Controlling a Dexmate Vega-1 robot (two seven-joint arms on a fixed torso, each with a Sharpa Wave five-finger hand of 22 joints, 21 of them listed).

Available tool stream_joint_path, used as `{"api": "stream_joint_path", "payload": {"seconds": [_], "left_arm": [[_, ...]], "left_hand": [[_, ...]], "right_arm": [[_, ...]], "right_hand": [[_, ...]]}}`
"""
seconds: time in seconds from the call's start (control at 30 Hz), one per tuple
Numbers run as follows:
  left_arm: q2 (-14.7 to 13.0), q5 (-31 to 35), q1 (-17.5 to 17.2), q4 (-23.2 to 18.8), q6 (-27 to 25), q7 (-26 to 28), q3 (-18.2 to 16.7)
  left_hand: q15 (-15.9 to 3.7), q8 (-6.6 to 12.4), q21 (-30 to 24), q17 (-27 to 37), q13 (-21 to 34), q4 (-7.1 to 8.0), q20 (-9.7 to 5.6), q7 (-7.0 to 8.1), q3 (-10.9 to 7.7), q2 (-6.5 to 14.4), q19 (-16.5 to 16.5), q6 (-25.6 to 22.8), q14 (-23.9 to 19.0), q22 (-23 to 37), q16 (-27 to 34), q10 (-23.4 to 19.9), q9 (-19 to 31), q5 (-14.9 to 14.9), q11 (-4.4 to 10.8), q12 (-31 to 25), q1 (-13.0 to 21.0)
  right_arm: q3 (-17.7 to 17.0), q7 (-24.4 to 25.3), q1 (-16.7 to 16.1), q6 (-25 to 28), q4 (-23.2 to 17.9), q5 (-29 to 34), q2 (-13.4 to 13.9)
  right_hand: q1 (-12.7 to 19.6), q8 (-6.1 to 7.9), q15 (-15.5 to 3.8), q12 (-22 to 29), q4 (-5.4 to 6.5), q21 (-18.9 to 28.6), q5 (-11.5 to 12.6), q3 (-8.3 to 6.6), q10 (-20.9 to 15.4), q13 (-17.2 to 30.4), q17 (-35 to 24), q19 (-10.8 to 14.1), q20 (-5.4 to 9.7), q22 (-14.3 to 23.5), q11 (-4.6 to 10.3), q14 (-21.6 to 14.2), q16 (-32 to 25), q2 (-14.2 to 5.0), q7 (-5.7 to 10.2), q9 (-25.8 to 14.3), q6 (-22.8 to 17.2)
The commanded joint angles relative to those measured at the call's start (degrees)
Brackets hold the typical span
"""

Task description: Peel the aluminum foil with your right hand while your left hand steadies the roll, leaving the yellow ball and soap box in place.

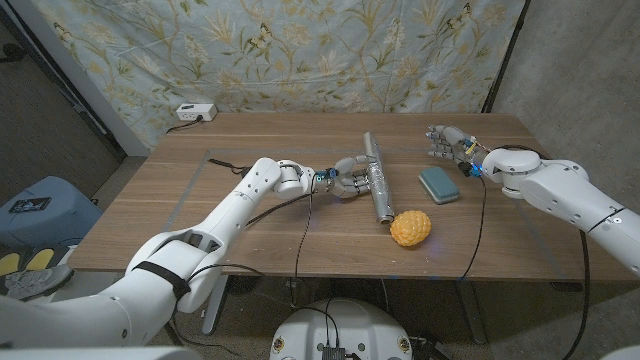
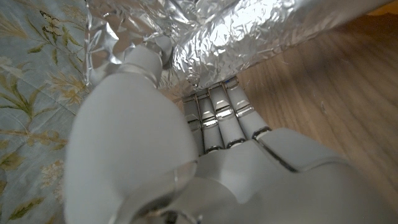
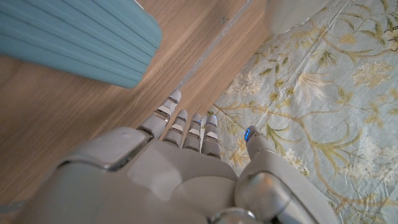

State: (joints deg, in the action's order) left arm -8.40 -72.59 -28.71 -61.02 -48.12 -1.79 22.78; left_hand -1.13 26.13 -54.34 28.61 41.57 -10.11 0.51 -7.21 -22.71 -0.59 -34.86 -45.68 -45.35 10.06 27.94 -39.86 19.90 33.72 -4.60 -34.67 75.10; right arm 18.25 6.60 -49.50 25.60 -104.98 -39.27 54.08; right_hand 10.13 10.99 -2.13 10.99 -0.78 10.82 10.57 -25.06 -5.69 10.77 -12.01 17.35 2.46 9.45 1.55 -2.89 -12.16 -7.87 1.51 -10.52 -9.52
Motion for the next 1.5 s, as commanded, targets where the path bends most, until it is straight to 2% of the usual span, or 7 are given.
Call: {"api": "stream_joint_path", "payload": {"seconds": [0.03, 0.27, 0.63, 0.8, 1.2, 1.5], "left_arm": [[1.9, -1.5, 1.1, 4.8, -0.3, -1.9, -0.8], [3.0, -1.6, 1.3, 6.6, -0.2, -2.3, -1.3], [5.9, -1.8, 2.8, 12.8, -0.4, -4.6, -2.4], [6.3, -0.9, 3.4, 13.7, -0.6, -5.0, -2.6], [6.1, -1.0, 3.2, 11.3, -2.5, -2.6, -3.8], [4.4, -3.5, 0.7, 3.9, -5.8, 3.7, -5.1]], "left_hand": [[-7.13, 4.49, -0.5, 0.1, 0.2, 1.07, -0.29, 4.48, -1.57, 3.0, -0.4, -9.6, -7.2, 0.2, -0.4, -9.4, 1.9, 0.6, 8.62, 0.1, -1.7], [-7.31, 4.52, -0.6, 0.1, 0.3, 1.03, -0.38, 4.67, -1.6, 3.0, -0.5, -9.7, -7.4, 0.2, -0.5, -9.7, 1.8, 0.7, 8.73, 0.2, -1.9], [-7.51, 4.55, -0.7, 0.0, 0.5, 1.01, -0.57, 4.67, -1.64, 2.9, -0.7, -9.8, -7.8, 0.2, -0.9, -9.7, 1.7, 0.8, 8.85, 0.4, -2.2], [-7.78, 4.58, -0.7, 0.0, 0.4, 0.9, -0.64, 4.87, -1.62, 2.8, -0.6, -9.8, -7.9, 0.2, -1.0, -9.8, 1.7, 0.9, 8.98, 0.6, -2.2], [-7.78, 4.68, -0.8, 0.0, 0.6, 0.91, -0.68, 4.77, -1.68, 3.0, -0.6, -9.6, -8.0, 0.2, -1.3, -9.9, 1.8, 1.0, 8.81, 0.9, -2.3], [-7.83, 4.69, -0.9, 0.1, 0.9, 0.88, -0.63, 4.93, -1.68, 3.0, -0.7, -9.6, -8.1, 0.2, -1.5, -9.9, 1.7, 1.0, 8.9, 1.0, -2.4]], "right_arm": [[0.2, 0.4, 1.4, 5.2, -2.7, -0.8, 1.6], [0.6, -0.1, 2.6, 8.3, -3.8, -1.3, 2.7], [0.7, -0.7, 4.5, 14.2, -6.5, -2.6, 5.1], [1.4, -1.5, 5.9, 15.3, -6.7, -2.2, 5.6], [1.5, -1.8, 6.8, 16.4, -7.2, -2.8, 5.5], [0.9, -0.6, 6.1, 16.4, -8.4, -3.1, 5.6]], "right_hand": [[0.8, 0.14, -0.97, 0.2, -0.14, 0.2, 0.1, -0.02, -0.3, 0.1, 0.0, 0.6, 1.76, 0.2, -0.36, -0.4, -0.4, -1.3, -0.13, -0.3, -0.2], [0.8, 0.11, -0.82, 0.1, -0.16, 0.2, 0.1, -0.02, -0.2, 0.1, 0.0, 0.6, 1.63, 0.2, -0.47, -0.4, -0.4, -1.3, -0.21, -0.3, -0.2], [0.8, 0.16, -0.39, 0.2, -0.11, 0.3, 0.1, 0.04, -0.3, 0.1, 0.0, 0.9, 1.27, 0.2, -0.7, -0.6, -0.5, -1.24, -0.63, -0.3, -0.3], [0.9, 0.21, -0.34, 0.2, -0.23, 0.3, 0.1, -0.02, -0.4, 0.1, 0.0, 1.0, 1.13, 0.2, -0.85, -0.7, -0.5, -1.2, -0.75, -0.3, -0.4], [1.0, 0.21, 0.04, 0.2, -0.31, 0.4, 0.1, -0.04, -0.5, 0.1, 0.1, 1.4, 0.86, 0.2, -1.02, -1.0, -0.5, -1.18, -1.12, -0.3, -0.5], [1.1, 0.22, 0.13, 0.2, -0.34, 0.4, 0.1, -0.07, -0.6, 0.1, 0.1, 1.6, 0.78, 0.2, -1.26, -1.1, -0.5, -1.21, -1.25, -0.3, -0.5]]}}
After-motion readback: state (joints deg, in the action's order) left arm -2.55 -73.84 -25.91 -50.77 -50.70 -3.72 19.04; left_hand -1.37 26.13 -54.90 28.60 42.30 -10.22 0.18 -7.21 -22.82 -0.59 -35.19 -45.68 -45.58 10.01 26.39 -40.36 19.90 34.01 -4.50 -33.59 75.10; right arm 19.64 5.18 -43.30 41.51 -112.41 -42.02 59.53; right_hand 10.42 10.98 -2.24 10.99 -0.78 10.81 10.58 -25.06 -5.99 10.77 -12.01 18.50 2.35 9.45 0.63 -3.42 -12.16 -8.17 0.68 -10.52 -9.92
